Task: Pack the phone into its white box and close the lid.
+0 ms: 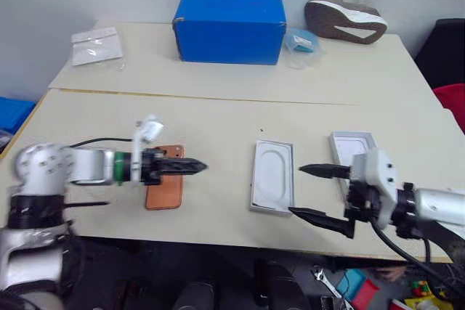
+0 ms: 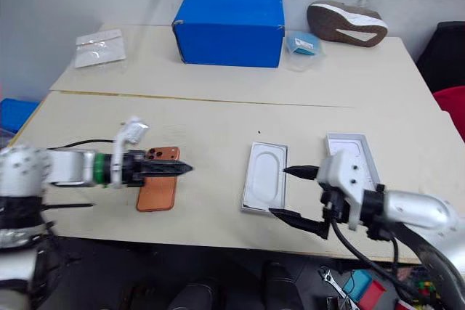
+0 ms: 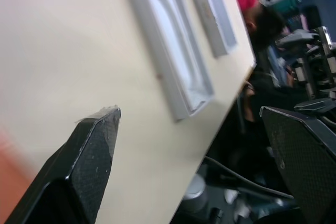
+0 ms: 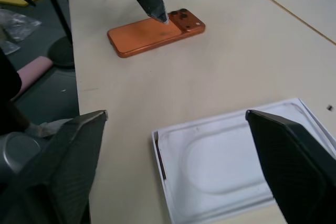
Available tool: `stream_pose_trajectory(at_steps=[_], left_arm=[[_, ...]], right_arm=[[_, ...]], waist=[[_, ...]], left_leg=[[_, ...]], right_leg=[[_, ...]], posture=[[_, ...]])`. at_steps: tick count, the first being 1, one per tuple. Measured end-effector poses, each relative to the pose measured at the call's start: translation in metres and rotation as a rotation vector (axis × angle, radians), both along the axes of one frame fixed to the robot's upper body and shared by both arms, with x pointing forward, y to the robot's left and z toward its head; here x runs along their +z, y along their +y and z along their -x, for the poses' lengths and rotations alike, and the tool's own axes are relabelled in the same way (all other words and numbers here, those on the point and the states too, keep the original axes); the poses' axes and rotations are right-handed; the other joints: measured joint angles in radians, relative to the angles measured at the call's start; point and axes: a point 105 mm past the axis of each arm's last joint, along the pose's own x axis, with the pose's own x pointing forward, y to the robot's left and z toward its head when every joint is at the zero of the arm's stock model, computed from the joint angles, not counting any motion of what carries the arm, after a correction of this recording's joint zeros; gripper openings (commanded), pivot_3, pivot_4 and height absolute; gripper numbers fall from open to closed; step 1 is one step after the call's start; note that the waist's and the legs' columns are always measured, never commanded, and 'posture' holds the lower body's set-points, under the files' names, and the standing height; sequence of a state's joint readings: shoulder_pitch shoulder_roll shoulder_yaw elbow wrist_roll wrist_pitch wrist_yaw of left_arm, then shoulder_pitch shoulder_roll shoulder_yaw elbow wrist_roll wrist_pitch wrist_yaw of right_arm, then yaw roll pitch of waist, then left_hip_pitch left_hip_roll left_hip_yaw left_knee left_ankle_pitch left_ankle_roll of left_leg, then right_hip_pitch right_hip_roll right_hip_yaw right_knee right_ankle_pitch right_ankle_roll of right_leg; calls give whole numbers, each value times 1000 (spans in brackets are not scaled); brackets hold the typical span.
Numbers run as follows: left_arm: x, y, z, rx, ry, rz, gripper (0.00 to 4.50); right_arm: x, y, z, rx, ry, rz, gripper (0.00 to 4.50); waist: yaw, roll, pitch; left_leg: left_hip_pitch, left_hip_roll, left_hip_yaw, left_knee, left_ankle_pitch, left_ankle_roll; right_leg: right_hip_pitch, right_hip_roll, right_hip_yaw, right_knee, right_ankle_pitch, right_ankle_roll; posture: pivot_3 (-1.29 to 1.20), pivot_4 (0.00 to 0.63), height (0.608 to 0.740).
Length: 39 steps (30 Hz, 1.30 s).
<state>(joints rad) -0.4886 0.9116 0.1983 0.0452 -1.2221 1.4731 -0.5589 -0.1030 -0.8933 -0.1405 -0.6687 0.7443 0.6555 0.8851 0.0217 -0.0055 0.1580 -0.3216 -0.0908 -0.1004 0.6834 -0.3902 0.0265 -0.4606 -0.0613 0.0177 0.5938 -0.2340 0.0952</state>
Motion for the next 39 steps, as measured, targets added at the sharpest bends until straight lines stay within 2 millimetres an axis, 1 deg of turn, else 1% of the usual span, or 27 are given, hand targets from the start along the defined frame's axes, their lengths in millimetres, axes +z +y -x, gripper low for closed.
stream_pose_trajectory(at_steps=[1,2,3,5,7,8,9,10,11,12,15,16,18,19,21,23,25,28,30,32,34,39], left_arm=[[-2,13,4,28,11,-9,4500],[-3,21,6,47,17,-19,4500],[-6,32,10,67,35,-41,4500],[-9,49,13,109,67,-82,4500],[-10,60,15,131,94,-95,4500],[-11,62,15,134,101,-100,4500],[-15,65,16,142,119,-101,4500],[-20,68,15,154,141,-115,4500],[-24,70,14,161,158,-126,4500],[-31,74,12,181,187,-152,4500],[-35,72,6,180,199,-166,4500],[-36,70,3,175,199,-161,4500],[-37,66,-1,168,195,-157,4500],[-39,60,-4,155,196,-155,4500],[-41,52,-8,136,191,-152,4500],[-43,46,-12,122,189,-154,4500],[-45,39,-15,106,184,-150,4500],[-48,29,-17,80,179,-142,4500],[-49,19,-19,53,171,-134,4500],[-51,6,-19,16,175,-123,4500],[-53,-4,-18,-12,172,-124,4500],[-55,-13,-17,-32,181,-130,4500]], right_arm=[[-1,6,-5,33,2,10,2955],[-2,10,-7,53,3,17,2561],[-4,18,-12,86,0,24,2291],[-6,34,-19,141,-18,31,1516],[-14,47,-28,171,-14,49,900],[-16,50,-31,176,-11,55,620],[-21,55,-35,186,-11,68,222],[-25,60,-39,197,-19,87,39],[-28,65,-42,204,-26,100,39],[-35,77,-48,227,-32,123,39],[-48,99,-52,278,-36,165,39],[-54,106,-55,296,-46,199,39],[-60,114,-58,316,-68,239,39],[-64,119,-63,320,-77,263,39],[-66,128,-68,315,-84,273,39],[-67,139,-69,332,-94,284,39],[-70,145,-71,337,-100,298,39],[-74,147,-76,326,-105,326,39],[-80,147,-77,322,-99,355,39],[-85,148,-78,325,-93,372,39],[-86,149,-79,329,-100,380,39],[-88,149,-80,336,-108,387,39]], waist=[[0,0,0],[4,0,0],[4,0,0],[2,0,0],[4,0,0],[5,0,0],[4,0,0],[2,0,0],[0,0,0],[-1,0,0],[-8,0,0],[-8,1,0],[-4,2,-1],[1,3,-2],[6,5,-3],[6,7,-4],[6,10,-7],[6,13,-9],[7,16,-11],[6,17,-12],[4,18,-14],[1,20,-19]], left_leg=[[0,0,0,0,0,0],[-1,0,-1,0,0,0],[-1,0,-1,0,0,0],[-1,0,-1,0,0,0],[-2,0,-2,0,0,1],[-3,0,-2,0,0,1],[-3,0,-2,-1,0,1],[-3,0,-2,-1,0,1],[-4,0,-2,-1,0,1],[-4,0,-2,-1,0,1],[-5,0,-2,0,0,1],[-5,-1,-2,0,0,2],[-4,-2,-2,0,0,2],[-4,-2,-2,0,1,2],[-3,-4,-2,0,1,3],[-2,-4,-3,1,1,3],[-1,-6,-3,0,1,4],[0,-7,-3,1,2,5],[1,-10,-5,0,2,6],[1,-11,-6,0,3,7],[1,-13,-6,0,3,8],[2,-16,-6,0,3,10]], right_leg=[[0,0,0,0,0,0],[0,0,-1,-1,0,0],[0,0,-2,-1,0,0],[-1,0,-2,-1,0,0],[-1,-1,-3,-1,0,0],[-1,-1,-4,0,0,0],[-1,-1,-5,1,0,0],[-2,-1,-7,1,0,0],[-2,-1,-8,1,0,0],[-3,0,-10,2,0,0],[-4,0,-11,3,0,0],[-4,-1,-11,3,0,0],[-4,-2,-12,4,0,0],[-3,-2,-12,4,0,0],[-2,-3,-12,5,0,0],[-1,-4,-12,7,0,0],[-1,-4,-12,9,0,0],[1,-5,-12,9,0,0],[1,-5,-12,12,0,0],[1,-9,-12,13,0,0],[1,-13,-12,13,0,0],[1,-16,-12,14,0,0]], posture=[[0,150,740],[0,150,740],[0,150,740],[0,150,740],[0,150,740],[0,150,740],[0,150,740],[0,150,740],[0,150,740],[0,150,740],[0,150,740],[0,150,740],[0,150,740],[0,150,740],[0,150,740],[0,150,740],[0,150,740],[0,150,740],[0,150,740],[0,150,740],[0,150,740],[0,150,740]])
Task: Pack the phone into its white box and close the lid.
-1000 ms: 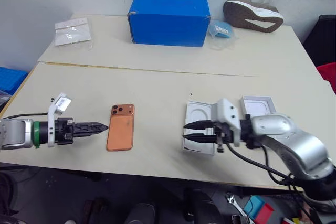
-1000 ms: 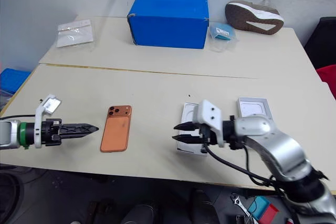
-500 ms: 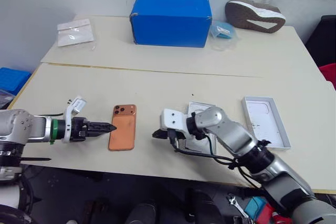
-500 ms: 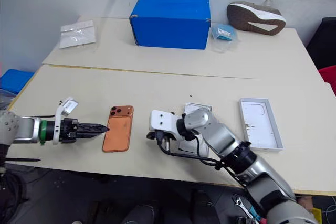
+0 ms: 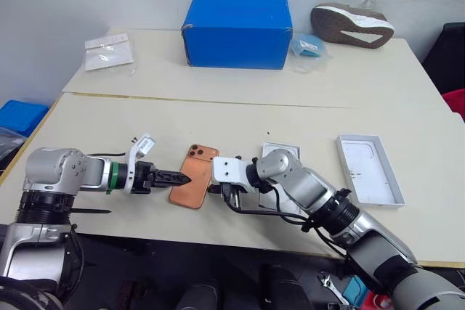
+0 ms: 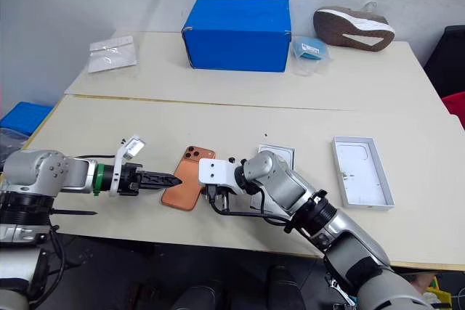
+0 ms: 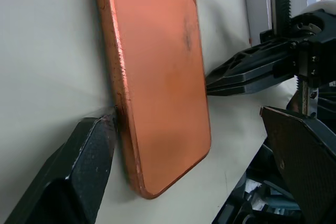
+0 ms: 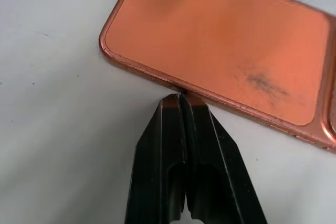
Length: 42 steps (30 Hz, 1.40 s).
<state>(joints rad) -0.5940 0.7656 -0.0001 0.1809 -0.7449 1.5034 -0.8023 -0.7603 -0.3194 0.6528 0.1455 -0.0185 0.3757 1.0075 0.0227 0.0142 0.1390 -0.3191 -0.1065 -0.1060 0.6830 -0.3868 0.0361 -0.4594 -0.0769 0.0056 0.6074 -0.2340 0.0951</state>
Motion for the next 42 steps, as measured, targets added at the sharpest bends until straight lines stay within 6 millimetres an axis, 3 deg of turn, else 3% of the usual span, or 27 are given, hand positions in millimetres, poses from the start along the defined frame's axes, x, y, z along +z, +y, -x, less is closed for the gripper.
stream_pose_trajectory(at_steps=[12,15,27,31,33,35,36,38,39,40,41,42], left_arm=[[2,1,1,-10,53,-14,4500],[0,-8,1,-25,73,15,3884],[-15,-16,5,-1,202,128,127],[-10,-18,7,-16,206,160,122],[-2,-22,8,-40,191,191,122],[17,-34,10,-113,134,241,122],[23,-38,12,-140,117,260,122],[35,-52,12,-195,88,298,122],[36,-54,13,-201,85,303,122],[40,-65,15,-236,78,335,122],[39,-67,15,-237,79,332,122],[40,-85,13,-270,80,353,122]], right_arm=[[-1,2,-2,1,-10,-3,39],[-1,0,-3,-9,-7,-8,0],[2,-10,-2,-54,-12,-39,0],[33,-31,-3,-143,-19,-159,0],[56,-41,3,-172,-6,-241,400],[91,-69,18,-220,6,-338,902],[99,-79,23,-233,5,-353,1212],[107,-106,42,-283,44,-376,1838],[107,-109,44,-289,46,-376,1959],[105,-133,56,-350,74,-354,2281],[110,-137,57,-362,65,-366,2383],[108,-152,70,-403,69,-351,2700]], waist=[[-26,-1,-3],[-23,-1,-3],[-25,-3,-2],[-26,-8,3],[-26,-10,4],[-21,-12,5],[-20,-12,5],[-12,-13,6],[-8,-13,6],[2,-14,6],[-4,-16,8],[3,-17,8]], left_leg=[[0,1,0,-1,0,0],[0,0,0,-1,0,0],[-4,0,-2,-1,0,0],[-9,1,-4,1,0,0],[-14,2,-5,2,0,-1],[-19,1,-7,3,0,-1],[-19,1,-8,2,0,-1],[-20,0,-9,2,0,-1],[-20,0,-9,2,0,-1],[-20,0,-8,1,0,0],[-19,0,-5,1,0,0],[-18,-1,-7,1,0,0]], right_leg=[[0,0,0,0,0,0],[0,-1,0,0,0,0],[-4,-1,0,-1,0,0],[-6,-1,-1,-3,0,0],[-11,-1,-2,-3,0,0],[-15,-2,-3,-1,0,0],[-15,-2,-3,-2,0,0],[-15,-2,-3,-4,0,0],[-15,-2,-3,-5,0,0],[-14,-2,-2,-6,0,1],[-15,-2,-1,-7,1,1],[-14,-2,-3,-10,2,3]], posture=[[0,150,740],[0,150,740],[0,150,740],[0,150,740],[0,150,740],[0,150,740],[0,150,740],[0,150,740],[0,150,740],[0,150,740],[0,150,740],[0,150,740]])
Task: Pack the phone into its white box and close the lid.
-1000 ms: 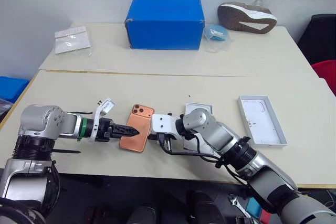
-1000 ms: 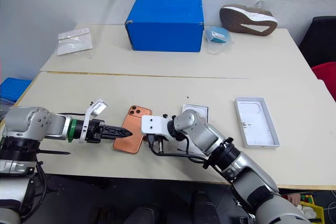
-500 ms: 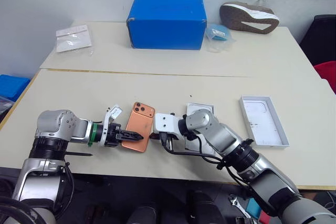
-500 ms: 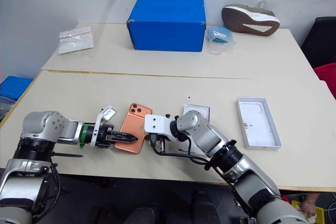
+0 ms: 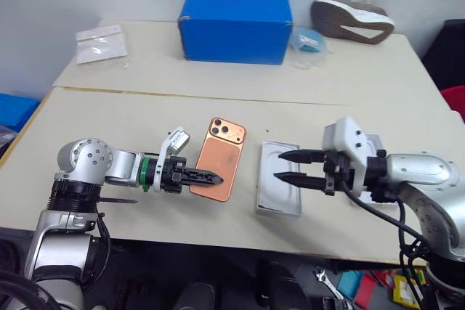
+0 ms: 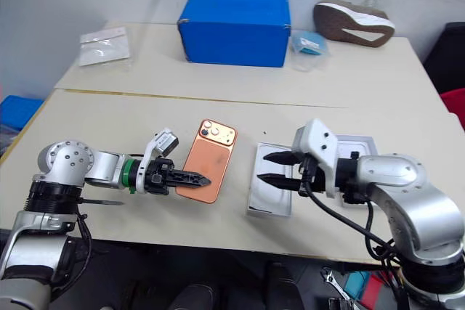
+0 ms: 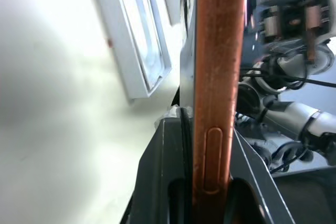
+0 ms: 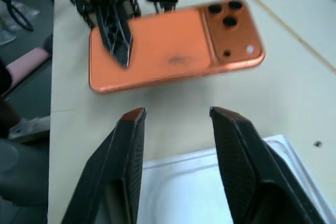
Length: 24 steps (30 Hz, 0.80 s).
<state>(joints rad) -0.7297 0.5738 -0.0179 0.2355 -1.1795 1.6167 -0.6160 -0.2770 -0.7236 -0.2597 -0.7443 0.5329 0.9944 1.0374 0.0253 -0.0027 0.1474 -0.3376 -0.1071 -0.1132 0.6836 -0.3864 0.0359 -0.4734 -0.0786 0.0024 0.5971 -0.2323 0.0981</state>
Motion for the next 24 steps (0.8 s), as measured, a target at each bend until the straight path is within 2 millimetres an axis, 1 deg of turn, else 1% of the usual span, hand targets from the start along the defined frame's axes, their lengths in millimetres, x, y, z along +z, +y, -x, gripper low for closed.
stream_pose_trajectory(at_steps=[1,5,6,8,13,15,21,24], left_arm=[[0,-20,-2,-21,3,27,122],[-6,-54,-9,-13,37,40,122],[-8,-60,-9,-13,45,34,122],[-11,-74,-9,-12,61,34,122],[-21,-102,-3,-24,76,-13,122],[-25,-104,-3,-2,83,-30,122],[-41,-105,-5,60,108,-106,122],[-43,-110,-2,62,121,-104,122]], right_arm=[[-7,-17,12,-64,48,18,2991],[-8,-33,28,-147,55,24,4296],[-8,-35,30,-156,58,23,4500],[-11,-40,33,-192,68,18,4500],[-15,-38,42,-212,77,18,4500],[-16,-38,43,-216,79,19,4500],[-16,-44,45,-253,66,34,4500],[-16,-44,45,-256,60,34,4500]], waist=[[9,-1,1],[16,-2,1],[12,-3,2],[13,-3,2],[21,-3,2],[22,-3,2],[30,-4,2],[32,-4,2]], left_leg=[[1,1,-1,0,0,0],[3,0,1,1,0,0],[3,1,2,1,0,0],[3,1,2,1,0,-1],[3,0,3,1,0,-1],[4,0,3,1,0,-1],[4,0,4,1,0,-1],[4,0,4,1,0,-1]], right_leg=[[2,1,-1,-1,0,0],[3,1,1,-2,1,2],[3,1,2,-1,1,2],[3,1,2,-1,1,2],[3,1,3,-1,2,3],[3,1,3,-1,2,3],[3,1,4,-2,2,3],[3,1,3,-3,2,3]], posture=[[0,150,740],[0,150,740],[0,150,740],[0,150,740],[0,150,740],[0,150,740],[0,150,740],[0,150,740]])
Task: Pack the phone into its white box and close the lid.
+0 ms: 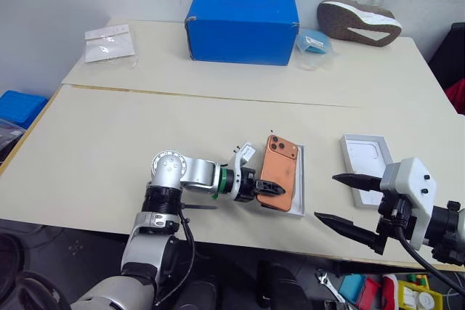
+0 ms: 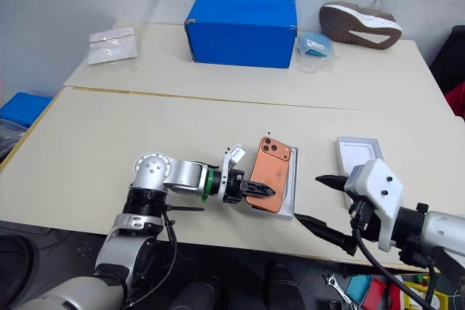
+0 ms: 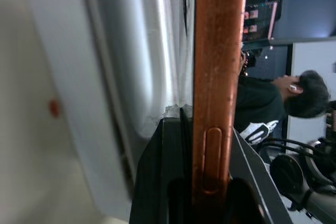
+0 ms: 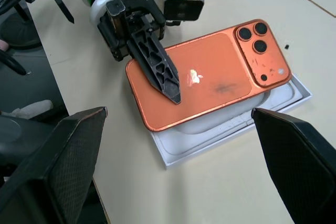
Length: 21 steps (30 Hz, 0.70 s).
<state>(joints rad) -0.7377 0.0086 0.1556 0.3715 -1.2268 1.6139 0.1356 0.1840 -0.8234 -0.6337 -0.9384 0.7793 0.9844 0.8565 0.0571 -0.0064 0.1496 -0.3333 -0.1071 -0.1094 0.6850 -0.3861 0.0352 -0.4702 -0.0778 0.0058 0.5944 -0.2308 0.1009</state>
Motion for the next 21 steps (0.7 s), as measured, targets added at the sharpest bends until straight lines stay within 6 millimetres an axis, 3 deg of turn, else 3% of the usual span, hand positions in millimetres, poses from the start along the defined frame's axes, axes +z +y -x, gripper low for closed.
stream_pose_trajectory(at_steps=[9,21], left_arm=[[-2,-7,-1,23,35,2,122],[11,-9,0,-12,22,61,3817]], right_arm=[[3,-3,-4,-19,-24,5,4500],[4,-3,-5,-32,-35,-1,4500]], waist=[[0,0,0],[-1,0,0]], left_leg=[[0,0,1,0,0,0],[1,0,1,0,0,0]], right_leg=[[0,0,0,0,0,0],[0,0,1,0,0,0]], posture=[[0,150,740],[0,150,740]])
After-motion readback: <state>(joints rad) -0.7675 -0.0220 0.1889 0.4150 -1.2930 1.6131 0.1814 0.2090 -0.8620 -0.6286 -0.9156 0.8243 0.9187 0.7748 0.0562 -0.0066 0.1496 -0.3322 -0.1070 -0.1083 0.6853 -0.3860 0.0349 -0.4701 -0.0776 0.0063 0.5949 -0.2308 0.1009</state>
